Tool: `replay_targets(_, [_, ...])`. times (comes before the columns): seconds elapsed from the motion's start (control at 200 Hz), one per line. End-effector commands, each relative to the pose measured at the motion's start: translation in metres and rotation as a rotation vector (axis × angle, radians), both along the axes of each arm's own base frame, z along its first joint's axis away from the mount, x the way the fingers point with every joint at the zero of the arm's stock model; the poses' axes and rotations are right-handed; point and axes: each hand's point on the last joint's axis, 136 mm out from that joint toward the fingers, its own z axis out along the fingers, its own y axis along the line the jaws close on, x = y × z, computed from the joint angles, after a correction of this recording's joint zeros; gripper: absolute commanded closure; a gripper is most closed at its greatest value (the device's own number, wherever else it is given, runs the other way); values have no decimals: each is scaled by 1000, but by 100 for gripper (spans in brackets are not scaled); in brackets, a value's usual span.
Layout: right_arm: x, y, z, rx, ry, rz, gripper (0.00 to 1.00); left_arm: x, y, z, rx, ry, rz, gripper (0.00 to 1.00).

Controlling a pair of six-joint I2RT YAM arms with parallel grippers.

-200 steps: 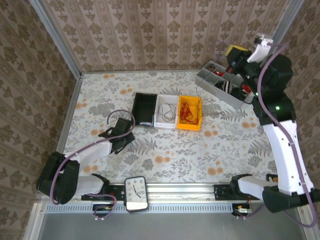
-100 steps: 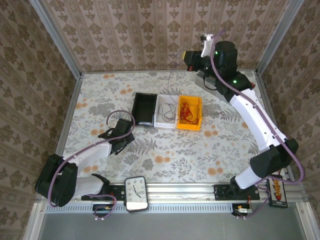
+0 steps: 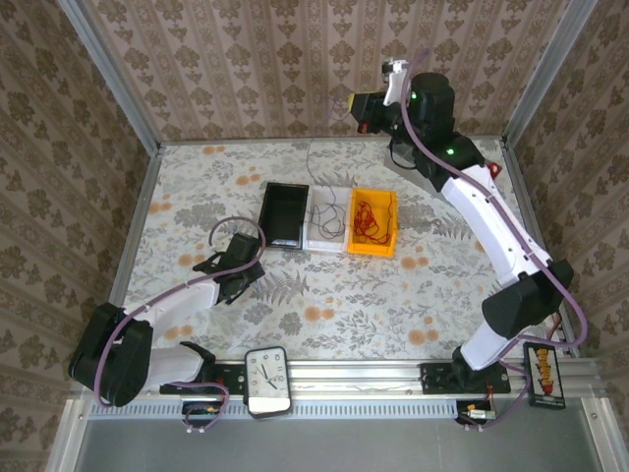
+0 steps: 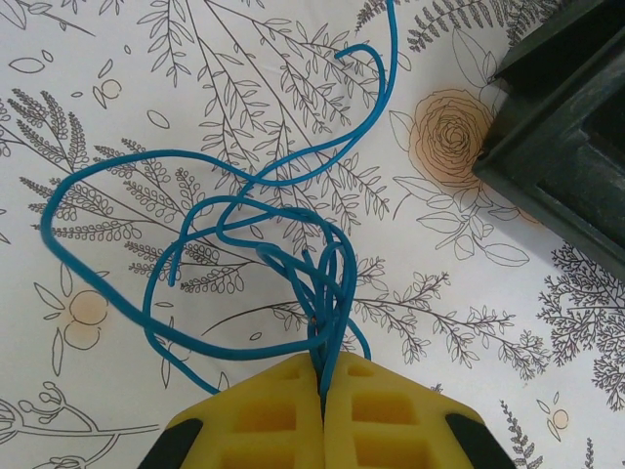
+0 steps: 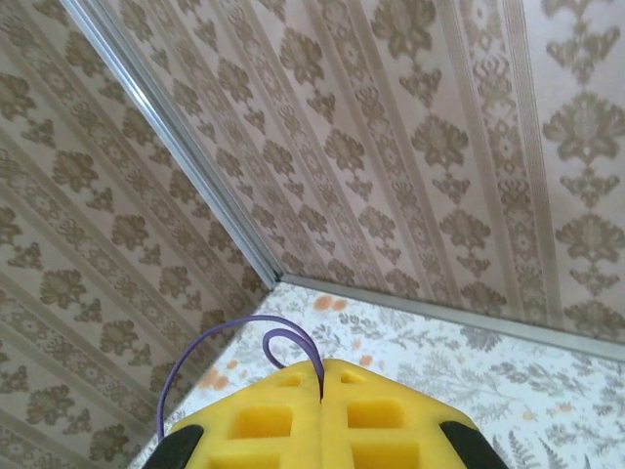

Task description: Untangle the cables

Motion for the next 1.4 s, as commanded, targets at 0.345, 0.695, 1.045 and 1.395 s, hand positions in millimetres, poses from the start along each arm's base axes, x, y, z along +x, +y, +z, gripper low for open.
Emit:
replay_targets(0.345, [-1, -5, -122, -135, 223, -123, 100, -1, 4, -1, 18, 5, 26, 100])
replay_targets(0.695, [2, -43, -214, -423, 417, -415, 100, 0, 1, -3, 22, 12, 16, 100])
replay_targets(1.045, [-13, -78, -222, -601, 426, -522, 100, -1, 3, -5, 18, 10, 25, 100])
replay_targets(1.395, [-19, -26, -248, -727, 478, -337, 100, 4, -3, -9, 24, 28, 6, 100])
